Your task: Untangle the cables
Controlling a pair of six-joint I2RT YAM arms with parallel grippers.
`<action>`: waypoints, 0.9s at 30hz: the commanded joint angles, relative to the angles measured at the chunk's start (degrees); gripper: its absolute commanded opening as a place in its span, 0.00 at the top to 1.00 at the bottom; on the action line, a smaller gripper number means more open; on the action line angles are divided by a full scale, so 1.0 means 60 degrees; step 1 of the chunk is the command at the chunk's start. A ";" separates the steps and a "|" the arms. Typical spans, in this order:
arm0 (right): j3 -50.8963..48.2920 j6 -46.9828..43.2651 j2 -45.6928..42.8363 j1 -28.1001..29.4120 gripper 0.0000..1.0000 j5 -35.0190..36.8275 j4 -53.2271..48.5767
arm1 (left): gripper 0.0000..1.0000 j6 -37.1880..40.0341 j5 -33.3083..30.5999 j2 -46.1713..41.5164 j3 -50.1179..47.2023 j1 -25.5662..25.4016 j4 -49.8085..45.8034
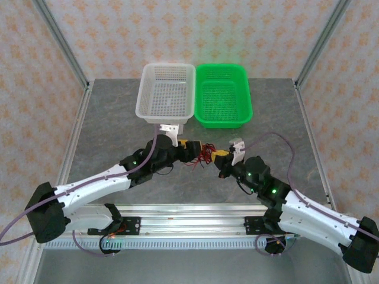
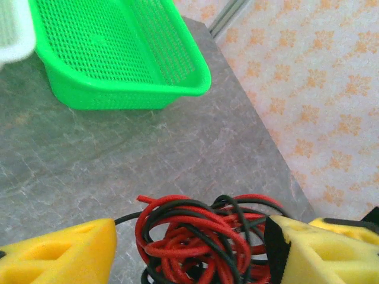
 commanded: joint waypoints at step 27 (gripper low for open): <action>0.0106 -0.0234 0.0110 -0.0116 1.00 -0.0775 0.1018 | 0.48 -0.1019 -0.0516 0.2223 0.2012 -0.0702 -0.2230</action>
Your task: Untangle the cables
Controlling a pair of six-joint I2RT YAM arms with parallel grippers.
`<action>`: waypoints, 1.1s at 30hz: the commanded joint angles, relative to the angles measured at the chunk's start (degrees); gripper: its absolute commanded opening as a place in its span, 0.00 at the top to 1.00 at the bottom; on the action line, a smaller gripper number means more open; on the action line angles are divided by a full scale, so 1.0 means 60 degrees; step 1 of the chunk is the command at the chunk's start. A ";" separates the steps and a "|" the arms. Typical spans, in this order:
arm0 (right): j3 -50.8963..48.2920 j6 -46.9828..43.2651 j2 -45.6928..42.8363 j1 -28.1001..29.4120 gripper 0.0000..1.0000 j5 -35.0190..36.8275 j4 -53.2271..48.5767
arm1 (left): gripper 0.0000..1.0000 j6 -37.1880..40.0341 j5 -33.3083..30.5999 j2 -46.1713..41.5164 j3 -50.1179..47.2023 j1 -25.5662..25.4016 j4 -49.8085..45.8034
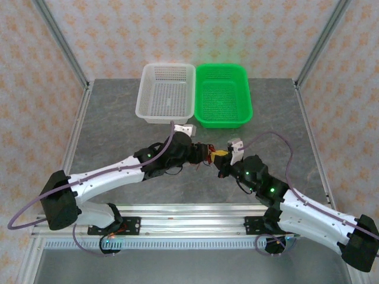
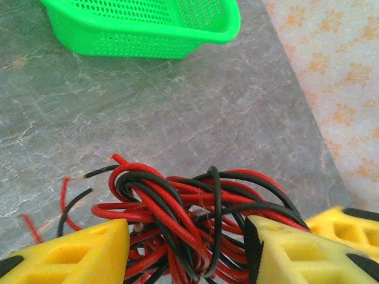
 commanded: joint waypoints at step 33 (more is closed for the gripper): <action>-0.0181 0.3144 0.0031 -0.0036 1.00 0.1809 -0.0425 | 1.00 -0.0351 -0.1520 -0.1398 -0.1477 0.0660 0.1154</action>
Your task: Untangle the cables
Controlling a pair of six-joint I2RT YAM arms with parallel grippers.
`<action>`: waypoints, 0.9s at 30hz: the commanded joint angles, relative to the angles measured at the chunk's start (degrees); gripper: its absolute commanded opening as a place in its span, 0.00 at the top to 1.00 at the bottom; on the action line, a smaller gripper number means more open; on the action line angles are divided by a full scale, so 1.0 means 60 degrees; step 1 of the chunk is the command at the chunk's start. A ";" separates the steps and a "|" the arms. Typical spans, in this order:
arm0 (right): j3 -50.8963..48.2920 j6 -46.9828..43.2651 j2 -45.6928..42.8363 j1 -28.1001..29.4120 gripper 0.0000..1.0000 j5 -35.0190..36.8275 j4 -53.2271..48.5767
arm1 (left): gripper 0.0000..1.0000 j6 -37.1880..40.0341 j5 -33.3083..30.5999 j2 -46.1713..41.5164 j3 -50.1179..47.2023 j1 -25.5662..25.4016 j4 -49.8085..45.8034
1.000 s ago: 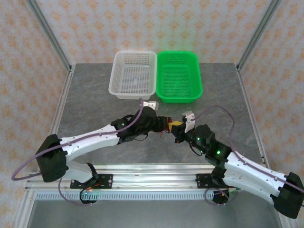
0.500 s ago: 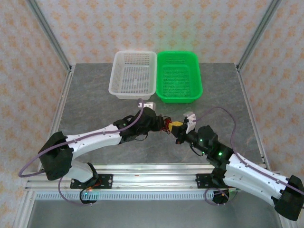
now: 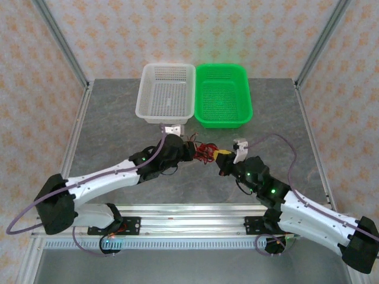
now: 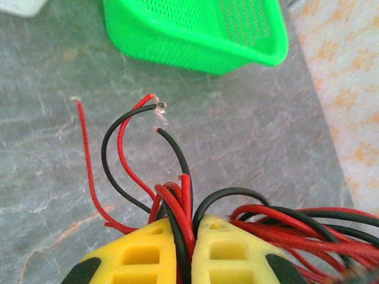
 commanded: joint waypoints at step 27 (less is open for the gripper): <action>0.3219 -0.1152 0.1749 0.0587 0.40 -0.1197 -0.4655 | 1.00 0.1903 -0.0949 -0.0040 0.0882 0.0095 -0.1507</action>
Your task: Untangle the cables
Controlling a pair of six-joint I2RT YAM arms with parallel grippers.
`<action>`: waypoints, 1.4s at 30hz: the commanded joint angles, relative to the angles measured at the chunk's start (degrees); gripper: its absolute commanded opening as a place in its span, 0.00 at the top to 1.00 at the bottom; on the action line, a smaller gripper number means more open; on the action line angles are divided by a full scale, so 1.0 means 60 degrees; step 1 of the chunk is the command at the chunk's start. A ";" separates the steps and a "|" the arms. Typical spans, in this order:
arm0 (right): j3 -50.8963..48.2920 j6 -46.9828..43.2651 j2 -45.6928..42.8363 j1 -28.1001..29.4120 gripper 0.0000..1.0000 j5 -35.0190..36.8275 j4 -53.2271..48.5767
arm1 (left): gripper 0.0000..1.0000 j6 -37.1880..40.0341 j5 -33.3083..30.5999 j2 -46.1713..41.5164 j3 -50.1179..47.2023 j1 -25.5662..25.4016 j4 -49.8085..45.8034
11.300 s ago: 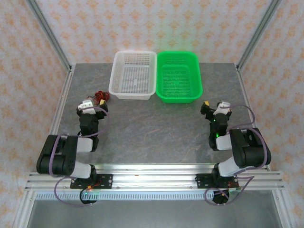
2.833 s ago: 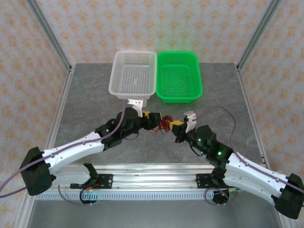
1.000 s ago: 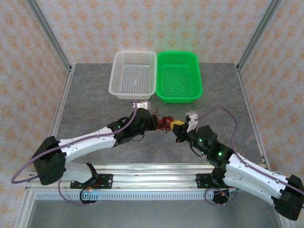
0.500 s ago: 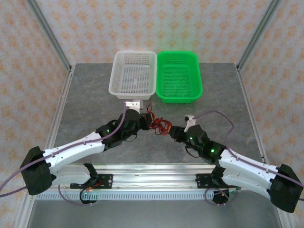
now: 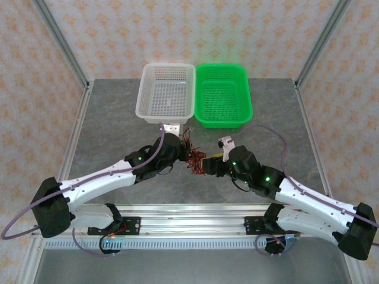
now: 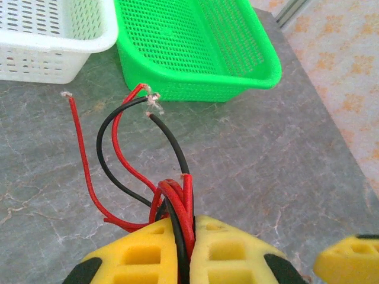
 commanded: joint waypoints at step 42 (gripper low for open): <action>-0.0758 -0.0886 -0.0186 0.0012 1.00 0.1803 0.3000 | 1.00 -0.0454 -0.1794 -0.0675 0.1435 0.1094 -0.3278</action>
